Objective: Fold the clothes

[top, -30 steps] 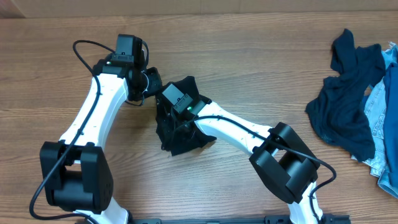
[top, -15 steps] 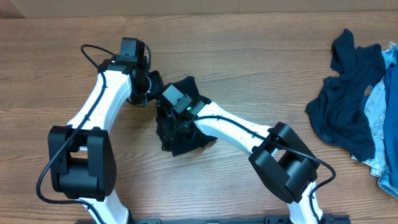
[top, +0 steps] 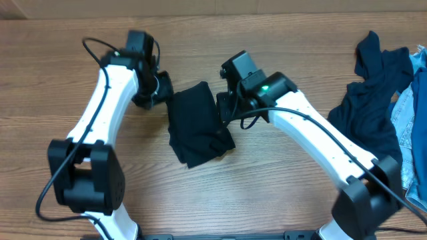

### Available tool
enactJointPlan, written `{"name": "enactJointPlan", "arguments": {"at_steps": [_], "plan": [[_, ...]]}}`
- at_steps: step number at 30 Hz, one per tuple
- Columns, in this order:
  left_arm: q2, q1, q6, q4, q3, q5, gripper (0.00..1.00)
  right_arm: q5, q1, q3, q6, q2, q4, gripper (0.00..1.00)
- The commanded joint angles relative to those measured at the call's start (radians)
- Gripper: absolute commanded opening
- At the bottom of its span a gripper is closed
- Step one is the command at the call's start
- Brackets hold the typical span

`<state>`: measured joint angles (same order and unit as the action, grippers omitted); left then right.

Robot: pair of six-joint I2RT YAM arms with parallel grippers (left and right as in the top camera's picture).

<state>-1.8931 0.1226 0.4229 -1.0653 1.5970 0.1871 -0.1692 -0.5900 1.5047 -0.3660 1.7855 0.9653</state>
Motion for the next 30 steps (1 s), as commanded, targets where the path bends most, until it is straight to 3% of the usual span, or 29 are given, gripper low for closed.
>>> {"name": "enactJointPlan", "arguments": {"at_steps": [1, 4, 11, 14, 18, 22, 24, 30], "plan": [[0.143, 0.003, -0.042, -0.124, 0.216, -0.105, 0.22, -0.108, -0.013, -0.031, -0.001, 0.076, -0.002, 0.05], [0.220, 0.003, -0.042, -0.154, 0.268, -0.111, 0.31, -0.148, -0.055, -0.034, -0.001, 0.091, 0.016, 0.04], [0.257, 0.002, -0.042, -0.166, 0.268, -0.119, 0.32, -0.245, -0.264, -0.125, -0.031, 0.091, -0.040, 0.04], [0.249, 0.002, -0.053, -0.169, 0.266, -0.120, 0.34, -0.196, -0.270, -0.117, -0.026, 0.076, -0.032, 0.04], [0.190, 0.014, -0.061, -0.159, 0.209, -0.080, 0.23, -0.160, -0.227, -0.087, 0.080, -0.051, 0.001, 0.04], [0.069, 0.081, -0.059, -0.047, 0.121, -0.037, 0.04, -0.085, -0.166, -0.087, -0.012, -0.126, 0.008, 0.04], [-0.008, 0.105, -0.081, 0.005, 0.087, 0.025, 0.04, -0.047, -0.138, -0.092, -0.101, -0.093, -0.014, 0.04], [-0.207, 0.127, -0.123, 0.042, 0.065, 0.021, 0.04, -0.079, -0.138, -0.092, -0.254, 0.127, -0.057, 0.04]]}}
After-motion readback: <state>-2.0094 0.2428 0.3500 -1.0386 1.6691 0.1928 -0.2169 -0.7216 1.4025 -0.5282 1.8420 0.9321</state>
